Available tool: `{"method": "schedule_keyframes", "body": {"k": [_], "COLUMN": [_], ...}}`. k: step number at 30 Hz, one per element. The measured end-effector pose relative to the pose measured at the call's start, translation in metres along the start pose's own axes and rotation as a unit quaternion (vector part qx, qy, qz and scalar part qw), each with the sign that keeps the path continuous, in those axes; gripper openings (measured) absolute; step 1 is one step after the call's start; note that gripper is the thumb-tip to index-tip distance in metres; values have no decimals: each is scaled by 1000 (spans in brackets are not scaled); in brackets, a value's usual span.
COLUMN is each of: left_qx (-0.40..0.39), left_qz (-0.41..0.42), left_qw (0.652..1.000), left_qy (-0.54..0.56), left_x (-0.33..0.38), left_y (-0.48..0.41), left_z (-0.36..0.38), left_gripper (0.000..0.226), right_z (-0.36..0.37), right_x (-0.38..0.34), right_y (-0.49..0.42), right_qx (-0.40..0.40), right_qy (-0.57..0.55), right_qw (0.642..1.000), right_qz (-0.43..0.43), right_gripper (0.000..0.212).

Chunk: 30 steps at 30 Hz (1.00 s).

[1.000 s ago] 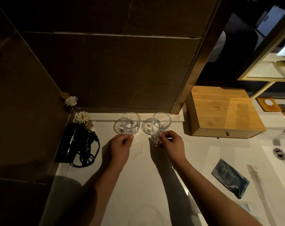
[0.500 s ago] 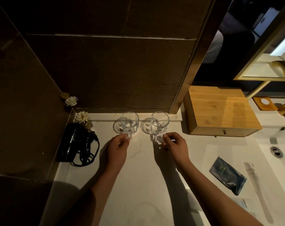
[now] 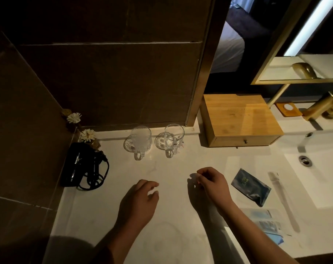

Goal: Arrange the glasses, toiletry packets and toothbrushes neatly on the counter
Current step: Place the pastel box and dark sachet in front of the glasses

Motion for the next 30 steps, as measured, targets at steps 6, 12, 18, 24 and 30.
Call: {"method": "schedule_keyframes", "body": {"k": [6,12,18,24,30], "left_qx": [-123,-207,-176,-136,-131], "left_qz": [90,182,287,272,227], "left_qw": [988,959,919,919,948], "left_qy": [-23,-63,-205,-250,-183], "left_x": [44,124,181,189,191], "left_y": [31,64,90,77,64], "left_z": [66,131,176,190,187], "left_gripper": [17,36,66,49,44], "right_z": [-64,-148,-201,-184,-170], "right_x": [12,49,69,67,74], "right_y": [40,69,88,126,140], "right_qx": [15,70,39,-84,-117], "right_qy": [100,151,203,249,317], "right_qw": [995,986,978,951,917], "right_qz": [-22,7,-22,-160,-211], "right_gripper": [10,12,5,23,44]}}
Point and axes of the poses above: each hand's wrist, its own y-axis away from the middle knuckle, its own z-axis out of the palm, x = y × z, the point moved 8 cm from there along -y, towards the middle knuckle, and after that the axes turned 15 degrees about -z, right-handed, at the moved point
